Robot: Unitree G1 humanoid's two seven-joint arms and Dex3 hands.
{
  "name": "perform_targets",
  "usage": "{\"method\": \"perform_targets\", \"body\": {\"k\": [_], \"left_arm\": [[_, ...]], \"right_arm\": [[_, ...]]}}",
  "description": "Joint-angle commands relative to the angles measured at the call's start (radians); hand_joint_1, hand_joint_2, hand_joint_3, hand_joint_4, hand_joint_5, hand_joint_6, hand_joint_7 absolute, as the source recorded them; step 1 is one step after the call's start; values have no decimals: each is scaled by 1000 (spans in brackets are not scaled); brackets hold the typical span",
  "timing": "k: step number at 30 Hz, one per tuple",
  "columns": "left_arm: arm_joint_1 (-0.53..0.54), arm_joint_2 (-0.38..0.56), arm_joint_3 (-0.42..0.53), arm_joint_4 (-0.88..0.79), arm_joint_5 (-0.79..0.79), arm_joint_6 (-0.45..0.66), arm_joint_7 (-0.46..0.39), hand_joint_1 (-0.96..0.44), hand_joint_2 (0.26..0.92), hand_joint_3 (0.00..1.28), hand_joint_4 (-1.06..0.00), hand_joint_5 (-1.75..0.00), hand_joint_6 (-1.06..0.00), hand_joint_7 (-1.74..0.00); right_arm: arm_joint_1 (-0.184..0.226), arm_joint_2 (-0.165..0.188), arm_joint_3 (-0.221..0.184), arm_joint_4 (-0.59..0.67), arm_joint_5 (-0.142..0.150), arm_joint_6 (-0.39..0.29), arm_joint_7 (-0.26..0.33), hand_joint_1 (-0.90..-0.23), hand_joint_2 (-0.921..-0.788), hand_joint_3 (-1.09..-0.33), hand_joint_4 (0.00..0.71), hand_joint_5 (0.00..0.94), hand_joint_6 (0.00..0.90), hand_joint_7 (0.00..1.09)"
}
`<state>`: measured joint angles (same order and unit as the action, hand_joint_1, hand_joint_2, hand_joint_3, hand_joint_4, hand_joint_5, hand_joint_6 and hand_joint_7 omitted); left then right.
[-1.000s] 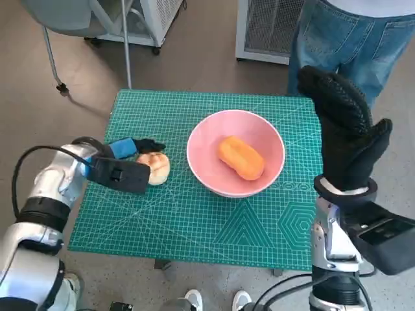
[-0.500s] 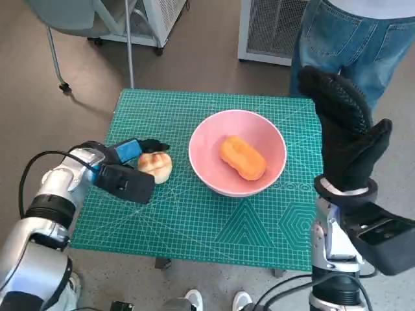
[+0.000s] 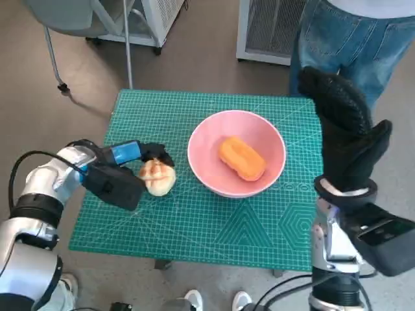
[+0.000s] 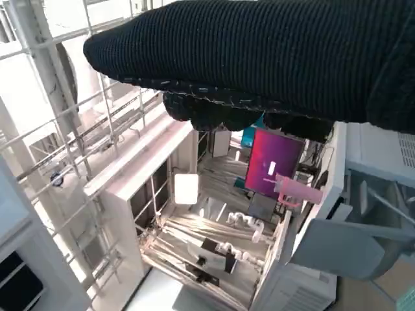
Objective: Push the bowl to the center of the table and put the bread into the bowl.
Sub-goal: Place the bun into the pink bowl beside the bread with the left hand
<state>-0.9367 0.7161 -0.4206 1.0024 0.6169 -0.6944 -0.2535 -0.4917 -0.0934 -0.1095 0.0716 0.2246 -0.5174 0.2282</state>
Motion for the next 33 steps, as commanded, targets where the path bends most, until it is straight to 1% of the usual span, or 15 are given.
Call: {"method": "perform_targets", "body": {"k": [1,6,9,15,18,24,30,33], "left_arm": [[-37,46,109,-101,-102,-39,22,1,920,75,-673,-1143,-631,-1200],[-25,45,192,-219,-151,-43,73,1,920,57,-693,-1113,-650,-1186],[-8,27,234,-311,-154,-31,131,1,920,55,-689,-1106,-659,-1188],[10,-31,242,-425,-107,-5,219,0,921,66,-663,-1138,-656,-1188],[12,-64,228,-468,-85,10,239,0,920,64,-663,-1148,-660,-1175],[-17,-124,180,-499,-57,16,211,0,920,61,-668,-1143,-661,-1173],[-43,-180,125,-495,-25,37,159,0,920,61,-661,-1133,-668,-1182],[-53,-203,90,-465,19,30,166,0,920,61,-661,-1136,-669,-1179]], "right_arm": [[17,2,-2,5,-1,13,-6,-627,-921,-740,278,45,-1,781],[16,4,-1,8,-3,13,-6,-627,-921,-740,278,45,-1,782],[15,5,-1,9,0,14,-6,-626,-921,-742,279,46,-1,783],[13,5,-1,9,6,17,-2,-627,-921,-743,285,50,-1,784],[12,5,0,10,9,17,-1,-628,-921,-743,287,52,-1,782],[10,6,1,11,13,17,3,-628,-921,-743,287,53,-1,779],[17,3,3,-2,14,18,4,-628,-921,-744,286,53,-1,779],[21,-2,0,-5,16,17,8,-628,-921,-744,286,54,-1,779]]}}
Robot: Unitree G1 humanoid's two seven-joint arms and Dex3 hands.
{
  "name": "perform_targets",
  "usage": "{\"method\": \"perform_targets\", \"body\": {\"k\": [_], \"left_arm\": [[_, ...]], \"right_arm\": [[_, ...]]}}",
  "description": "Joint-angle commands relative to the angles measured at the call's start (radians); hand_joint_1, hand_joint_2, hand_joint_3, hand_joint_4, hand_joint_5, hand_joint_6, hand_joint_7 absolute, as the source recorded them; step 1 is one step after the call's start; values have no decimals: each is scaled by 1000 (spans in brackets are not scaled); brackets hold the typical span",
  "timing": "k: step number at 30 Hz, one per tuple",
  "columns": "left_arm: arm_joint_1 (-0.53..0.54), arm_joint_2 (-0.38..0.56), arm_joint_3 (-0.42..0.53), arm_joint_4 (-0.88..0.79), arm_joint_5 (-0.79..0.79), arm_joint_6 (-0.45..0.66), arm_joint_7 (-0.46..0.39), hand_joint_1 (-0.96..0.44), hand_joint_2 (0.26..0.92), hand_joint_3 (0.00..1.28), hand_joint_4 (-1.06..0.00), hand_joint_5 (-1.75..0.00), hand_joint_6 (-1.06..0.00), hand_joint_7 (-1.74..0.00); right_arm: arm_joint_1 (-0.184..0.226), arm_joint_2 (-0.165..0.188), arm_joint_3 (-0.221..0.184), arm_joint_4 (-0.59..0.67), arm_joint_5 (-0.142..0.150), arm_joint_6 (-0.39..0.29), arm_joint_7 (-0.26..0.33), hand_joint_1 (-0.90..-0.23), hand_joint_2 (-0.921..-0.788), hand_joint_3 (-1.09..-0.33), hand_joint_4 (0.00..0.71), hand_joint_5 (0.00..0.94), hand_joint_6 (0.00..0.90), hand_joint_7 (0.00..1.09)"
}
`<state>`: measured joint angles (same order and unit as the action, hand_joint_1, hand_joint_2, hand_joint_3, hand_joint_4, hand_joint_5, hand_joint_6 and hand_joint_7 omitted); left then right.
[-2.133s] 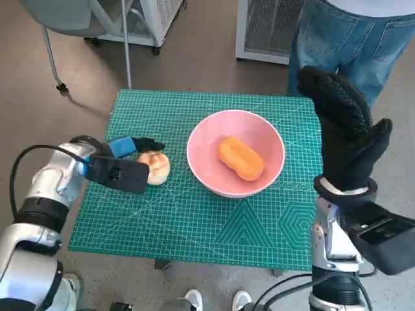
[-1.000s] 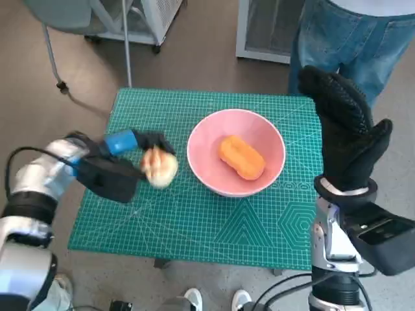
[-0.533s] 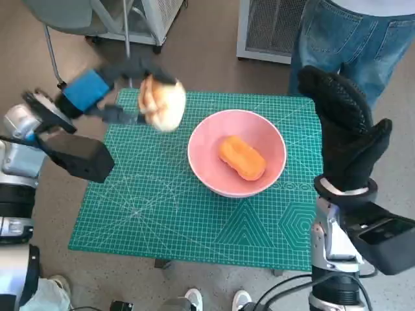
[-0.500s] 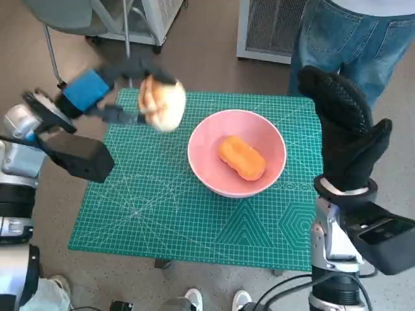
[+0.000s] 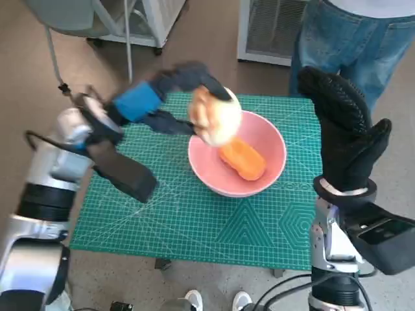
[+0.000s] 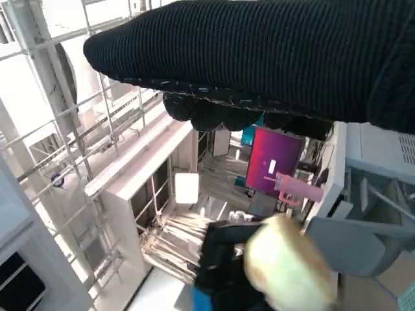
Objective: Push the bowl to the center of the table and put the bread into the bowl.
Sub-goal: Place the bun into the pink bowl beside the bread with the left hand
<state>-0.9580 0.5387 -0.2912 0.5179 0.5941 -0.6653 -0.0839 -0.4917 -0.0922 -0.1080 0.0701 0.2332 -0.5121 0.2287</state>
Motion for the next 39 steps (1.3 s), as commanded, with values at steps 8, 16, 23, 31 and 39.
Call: {"method": "perform_targets", "body": {"k": [8,16,23,31,39], "left_arm": [[-55,-54,-109,109,111,-10,-14,0,920,83,-640,-1173,-638,-1193],[-14,-74,-104,23,-2,214,-352,-25,875,95,-374,-351,-384,-459],[41,-81,-61,-136,-83,423,-517,-62,852,23,-136,-24,-248,-70],[82,-95,49,-169,-281,380,-513,-70,853,14,-84,-18,-214,-33],[128,-132,204,-217,-552,358,-516,-64,844,6,-83,-15,-219,-33]], "right_arm": [[28,-16,-13,1,13,2,17,-625,-921,-735,290,58,-1,792],[36,-21,-15,-9,4,2,9,-621,-921,-735,290,59,-1,789],[37,-21,-15,-15,-8,4,1,-620,-921,-737,287,57,-1,780],[26,-20,-11,-19,-22,12,-7,-625,-921,-738,286,57,-1,775],[7,-27,-12,-20,-17,27,-7,-629,-921,-741,284,56,-1,771]]}}
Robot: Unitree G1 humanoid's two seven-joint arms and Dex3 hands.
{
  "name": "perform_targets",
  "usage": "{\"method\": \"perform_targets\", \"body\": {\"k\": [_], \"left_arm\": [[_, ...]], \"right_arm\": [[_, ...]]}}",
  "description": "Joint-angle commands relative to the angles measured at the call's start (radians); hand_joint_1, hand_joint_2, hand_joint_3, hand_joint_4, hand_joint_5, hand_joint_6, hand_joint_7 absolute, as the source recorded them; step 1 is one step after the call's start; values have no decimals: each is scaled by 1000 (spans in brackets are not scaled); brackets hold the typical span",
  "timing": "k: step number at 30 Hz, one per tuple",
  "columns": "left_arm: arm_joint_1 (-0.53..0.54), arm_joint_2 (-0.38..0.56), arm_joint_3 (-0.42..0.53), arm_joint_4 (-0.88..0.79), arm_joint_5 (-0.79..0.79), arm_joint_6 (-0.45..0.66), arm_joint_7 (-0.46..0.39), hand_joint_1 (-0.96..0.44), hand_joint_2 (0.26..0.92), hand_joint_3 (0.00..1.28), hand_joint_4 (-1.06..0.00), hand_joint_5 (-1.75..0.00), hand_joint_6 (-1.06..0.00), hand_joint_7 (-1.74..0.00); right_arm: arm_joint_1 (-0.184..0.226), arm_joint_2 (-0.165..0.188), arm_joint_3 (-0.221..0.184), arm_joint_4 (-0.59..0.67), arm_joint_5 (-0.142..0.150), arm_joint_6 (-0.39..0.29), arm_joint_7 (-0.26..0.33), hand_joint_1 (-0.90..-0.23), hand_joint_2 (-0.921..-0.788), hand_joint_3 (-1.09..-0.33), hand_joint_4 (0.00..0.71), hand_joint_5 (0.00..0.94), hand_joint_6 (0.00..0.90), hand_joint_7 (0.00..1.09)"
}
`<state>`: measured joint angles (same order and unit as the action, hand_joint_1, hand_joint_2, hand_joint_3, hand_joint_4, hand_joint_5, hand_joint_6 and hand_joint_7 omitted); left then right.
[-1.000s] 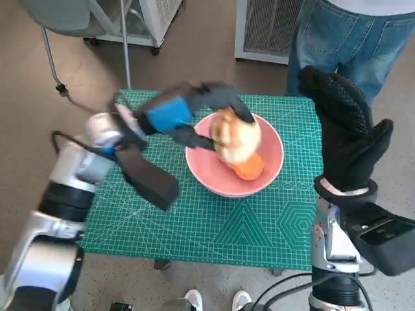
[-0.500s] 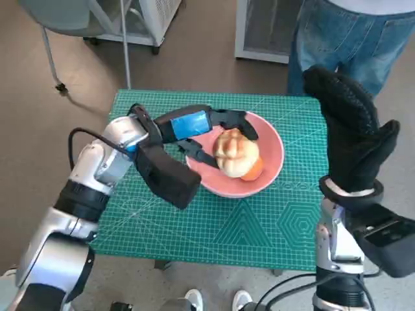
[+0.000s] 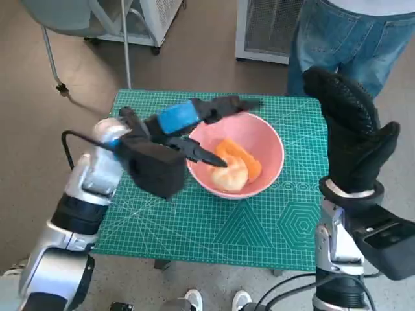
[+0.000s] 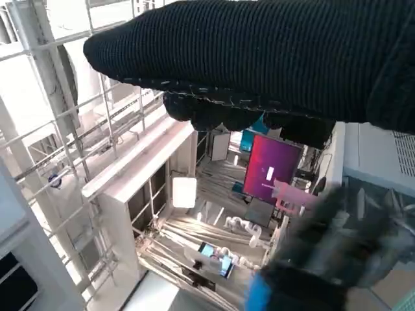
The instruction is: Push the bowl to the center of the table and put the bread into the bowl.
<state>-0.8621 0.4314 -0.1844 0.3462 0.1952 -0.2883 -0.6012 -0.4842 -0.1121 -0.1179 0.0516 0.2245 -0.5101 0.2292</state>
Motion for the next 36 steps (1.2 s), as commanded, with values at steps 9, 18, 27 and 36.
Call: {"method": "perform_targets", "body": {"k": [9,18,27,36], "left_arm": [[118,-93,232,-96,-326,-75,84,-140,864,13,-110,-18,-239,-43],[172,-207,323,-86,-408,-200,214,-236,914,27,-137,-13,-258,-37],[240,-313,310,-163,-453,-187,286,-239,921,66,-206,-32,-331,-58],[257,-303,304,-199,-477,-135,259,-226,921,80,-234,-31,-368,-64]], "right_arm": [[-19,-16,-2,-25,-15,49,-9,-626,-921,-743,280,54,-1,753],[-58,-34,-10,-20,-13,59,-1,-615,-921,-748,286,56,6,748],[-98,-48,-7,-5,-15,63,5,-616,-921,-731,302,55,34,713],[-117,-58,-2,-4,-31,68,5,-625,-921,-724,309,52,49,694]]}}
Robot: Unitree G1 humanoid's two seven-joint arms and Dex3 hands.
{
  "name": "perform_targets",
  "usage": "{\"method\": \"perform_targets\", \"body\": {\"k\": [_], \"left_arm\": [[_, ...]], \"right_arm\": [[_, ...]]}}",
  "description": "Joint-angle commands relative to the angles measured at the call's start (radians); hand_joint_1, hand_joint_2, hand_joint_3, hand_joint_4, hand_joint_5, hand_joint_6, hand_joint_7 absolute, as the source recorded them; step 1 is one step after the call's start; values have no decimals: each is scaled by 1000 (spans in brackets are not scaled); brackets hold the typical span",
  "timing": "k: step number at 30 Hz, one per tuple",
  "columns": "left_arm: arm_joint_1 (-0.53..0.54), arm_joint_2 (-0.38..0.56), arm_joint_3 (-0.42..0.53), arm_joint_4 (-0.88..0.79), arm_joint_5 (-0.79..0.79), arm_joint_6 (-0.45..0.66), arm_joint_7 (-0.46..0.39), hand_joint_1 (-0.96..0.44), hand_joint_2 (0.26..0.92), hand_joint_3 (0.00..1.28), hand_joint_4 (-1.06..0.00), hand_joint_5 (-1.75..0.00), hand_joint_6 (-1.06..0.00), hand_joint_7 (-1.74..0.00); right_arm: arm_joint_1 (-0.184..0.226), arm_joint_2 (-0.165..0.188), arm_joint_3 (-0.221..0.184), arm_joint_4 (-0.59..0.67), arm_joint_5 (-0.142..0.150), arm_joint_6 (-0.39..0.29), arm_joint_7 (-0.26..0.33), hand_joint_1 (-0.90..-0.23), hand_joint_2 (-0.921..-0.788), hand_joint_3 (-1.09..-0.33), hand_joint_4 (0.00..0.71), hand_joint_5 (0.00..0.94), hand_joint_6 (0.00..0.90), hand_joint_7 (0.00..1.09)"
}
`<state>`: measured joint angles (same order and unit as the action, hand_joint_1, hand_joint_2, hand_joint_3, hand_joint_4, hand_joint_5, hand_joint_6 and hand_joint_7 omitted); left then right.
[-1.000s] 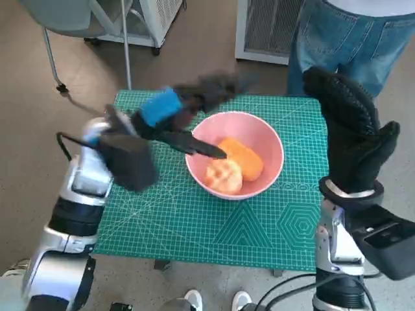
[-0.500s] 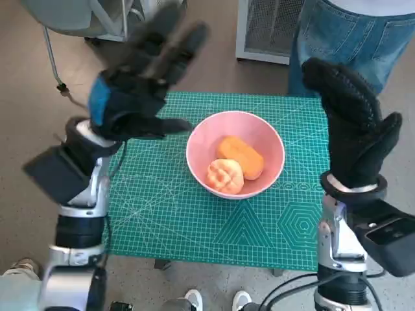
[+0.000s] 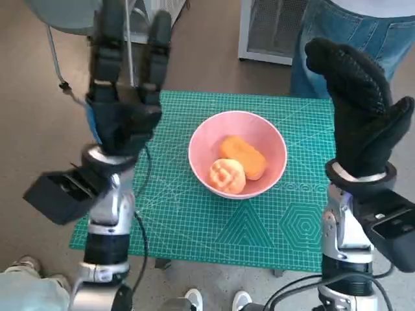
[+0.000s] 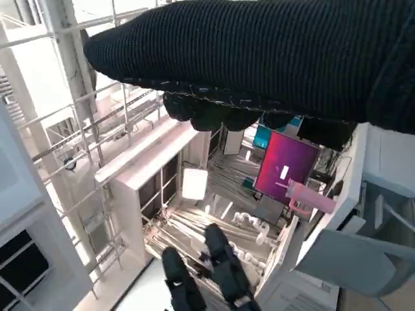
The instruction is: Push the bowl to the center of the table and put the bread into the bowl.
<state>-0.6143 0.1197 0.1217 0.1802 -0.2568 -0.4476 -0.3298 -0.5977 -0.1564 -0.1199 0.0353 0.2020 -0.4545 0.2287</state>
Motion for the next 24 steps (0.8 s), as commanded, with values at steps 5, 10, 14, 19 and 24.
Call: {"method": "perform_targets", "body": {"k": [5,10,14,19,24], "left_arm": [[15,13,-5,-48,-29,55,-21,-222,921,80,-253,-33,-371,-59],[20,13,-7,-50,-37,66,-38,-220,921,79,-254,-27,-371,-53],[22,10,-7,-47,-40,68,-48,-220,921,80,-260,-26,-373,-50],[28,5,-12,-53,-32,70,-48,-224,921,80,-282,-31,-369,-43],[37,2,-20,-62,-12,63,-39,-219,921,81,-281,-24,-342,-25]], "right_arm": [[-4,-17,3,11,-11,13,10,-631,-921,-722,299,45,45,682],[-1,-19,3,9,-11,15,10,-632,-921,-720,294,40,46,675],[-1,-21,3,7,-12,17,9,-631,-921,-719,293,38,48,671],[-2,-23,2,7,-15,17,8,-625,-921,-718,291,35,50,666],[-1,-25,2,6,-17,17,5,-621,-921,-721,293,34,53,662]]}}
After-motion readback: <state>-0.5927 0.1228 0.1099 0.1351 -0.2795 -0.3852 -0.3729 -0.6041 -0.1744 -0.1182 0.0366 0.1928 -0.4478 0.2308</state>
